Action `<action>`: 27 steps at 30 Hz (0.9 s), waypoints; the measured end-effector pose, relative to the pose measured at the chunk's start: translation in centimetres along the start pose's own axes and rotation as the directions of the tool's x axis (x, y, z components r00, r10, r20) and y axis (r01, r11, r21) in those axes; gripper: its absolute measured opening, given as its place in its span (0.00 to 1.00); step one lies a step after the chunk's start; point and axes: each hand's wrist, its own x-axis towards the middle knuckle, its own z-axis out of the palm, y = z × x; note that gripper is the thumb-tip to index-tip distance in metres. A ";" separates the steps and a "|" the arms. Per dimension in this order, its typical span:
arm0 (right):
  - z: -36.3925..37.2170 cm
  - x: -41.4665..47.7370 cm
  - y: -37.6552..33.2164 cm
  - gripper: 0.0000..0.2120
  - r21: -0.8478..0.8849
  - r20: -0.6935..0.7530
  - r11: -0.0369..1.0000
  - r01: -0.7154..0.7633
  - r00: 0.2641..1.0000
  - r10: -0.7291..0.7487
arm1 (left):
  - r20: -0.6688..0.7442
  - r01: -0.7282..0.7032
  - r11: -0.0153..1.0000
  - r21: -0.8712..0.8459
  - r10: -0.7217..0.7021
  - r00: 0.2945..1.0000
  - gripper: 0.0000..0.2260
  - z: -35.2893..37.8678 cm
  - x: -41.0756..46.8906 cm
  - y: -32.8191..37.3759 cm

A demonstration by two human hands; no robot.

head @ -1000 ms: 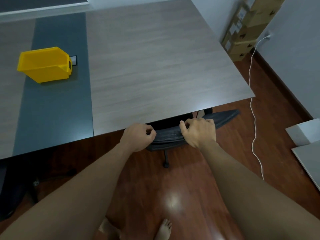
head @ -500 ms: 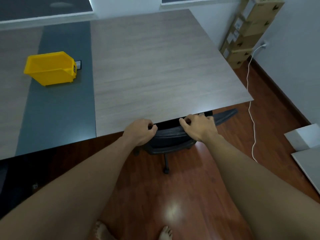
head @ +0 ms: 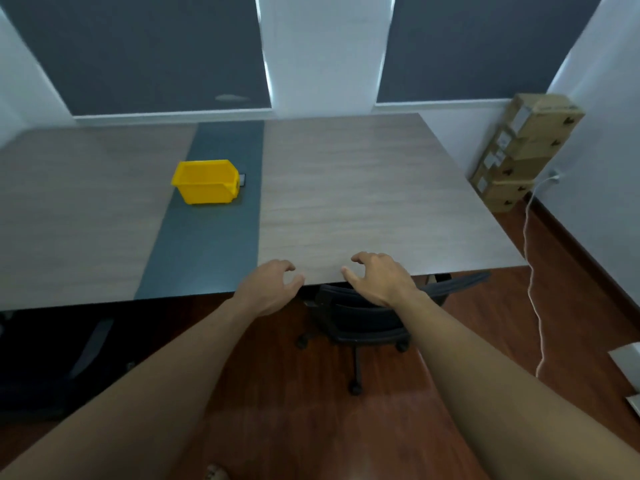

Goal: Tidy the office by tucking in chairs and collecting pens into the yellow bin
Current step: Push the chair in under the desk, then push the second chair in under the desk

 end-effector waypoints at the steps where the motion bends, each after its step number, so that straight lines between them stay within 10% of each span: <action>1: 0.1 -0.1 -1.4 0.33 0.007 0.009 1.000 0.020 1.000 -0.020 | -0.017 0.019 1.000 -0.006 -0.019 1.000 0.29 -0.9 -1.2 -0.8; 27: 13.9 -3.1 -45.9 0.34 0.095 0.131 0.911 0.401 0.902 -0.411 | -0.251 0.384 0.906 -0.178 -0.419 0.872 0.28 -18.6 -30.9 -38.8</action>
